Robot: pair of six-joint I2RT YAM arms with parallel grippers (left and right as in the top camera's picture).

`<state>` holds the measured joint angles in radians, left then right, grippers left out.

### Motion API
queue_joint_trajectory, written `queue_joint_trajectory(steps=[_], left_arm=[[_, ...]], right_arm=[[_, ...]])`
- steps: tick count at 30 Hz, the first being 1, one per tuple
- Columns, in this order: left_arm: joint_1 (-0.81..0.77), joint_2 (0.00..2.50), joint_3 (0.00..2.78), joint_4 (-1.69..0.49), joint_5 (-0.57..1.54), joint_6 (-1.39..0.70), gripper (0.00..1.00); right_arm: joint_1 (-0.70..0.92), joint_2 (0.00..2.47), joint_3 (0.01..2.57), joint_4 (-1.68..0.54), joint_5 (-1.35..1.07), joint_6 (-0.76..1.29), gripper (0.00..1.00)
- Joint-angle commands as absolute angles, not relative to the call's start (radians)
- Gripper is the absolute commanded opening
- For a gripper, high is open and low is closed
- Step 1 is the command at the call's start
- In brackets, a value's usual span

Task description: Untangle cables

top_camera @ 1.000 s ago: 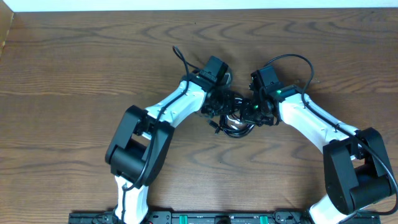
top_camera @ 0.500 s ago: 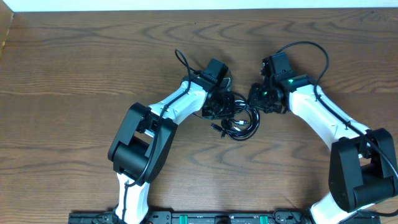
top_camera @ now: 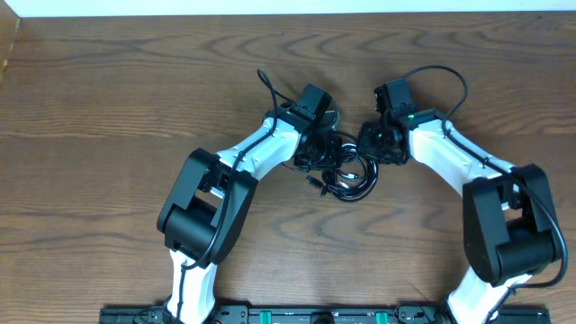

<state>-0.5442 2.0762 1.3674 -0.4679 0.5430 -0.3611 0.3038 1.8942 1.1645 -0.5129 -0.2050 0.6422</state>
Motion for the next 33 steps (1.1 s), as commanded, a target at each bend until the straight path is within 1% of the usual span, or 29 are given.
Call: queue_joint_trajectory(steps=[1,2,4,6,7,8,14,19,23,29,30,31,32,33], left_arm=[[-0.545,2.112,1.373,-0.454,0.505,-0.317,0.08],[-0.545,2.112,1.373,-0.453,0.505,-0.312,0.08],[-0.545,2.112,1.373,-0.452,0.504,-0.31,0.07],[-0.545,2.112,1.373,-0.454,0.504,-0.307,0.08],[-0.545,2.112,1.373,-0.454,0.504,-0.307,0.07],[-0.545,2.112,1.373,-0.454,0.504,-0.307,0.08],[-0.545,2.112,1.373,-0.456,0.479,-0.308,0.07],[-0.543,2.112,1.373,-0.454,0.466,-0.312,0.07],[-0.54,2.111,1.373,-0.454,0.364,-0.381,0.07],[-0.503,2.111,1.373,-0.449,0.346,-0.401,0.08],[-0.498,2.111,1.373,-0.444,0.346,-0.397,0.08],[-0.494,2.111,1.373,-0.438,0.346,-0.389,0.07],[-0.492,2.111,1.373,-0.433,0.346,-0.381,0.08],[-0.492,2.111,1.373,-0.429,0.346,-0.374,0.08]], right_arm=[[0.321,1.948,1.177,-0.483,-0.216,0.704,0.26],[0.321,1.956,1.177,-0.473,-0.217,0.717,0.25],[0.321,1.971,1.177,-0.454,-0.229,0.736,0.2],[0.32,1.977,1.177,-0.443,-0.242,0.736,0.11],[0.32,1.977,1.177,-0.443,-0.242,0.736,0.02],[0.32,1.975,1.177,-0.441,-0.242,0.736,0.01],[0.301,1.916,1.179,-0.429,-0.244,0.611,0.01],[0.263,1.805,1.178,-0.463,-0.369,0.411,0.01],[0.25,1.765,1.178,-0.501,-0.353,0.402,0.01],[0.26,1.804,1.177,-0.553,-0.28,0.403,0.01],[0.266,1.813,1.177,-0.548,-0.28,0.407,0.02],[0.273,1.821,1.177,-0.54,-0.279,0.407,0.23],[0.279,1.831,1.177,-0.531,-0.279,0.407,0.34],[0.287,1.843,1.177,-0.513,-0.279,0.415,0.39]])
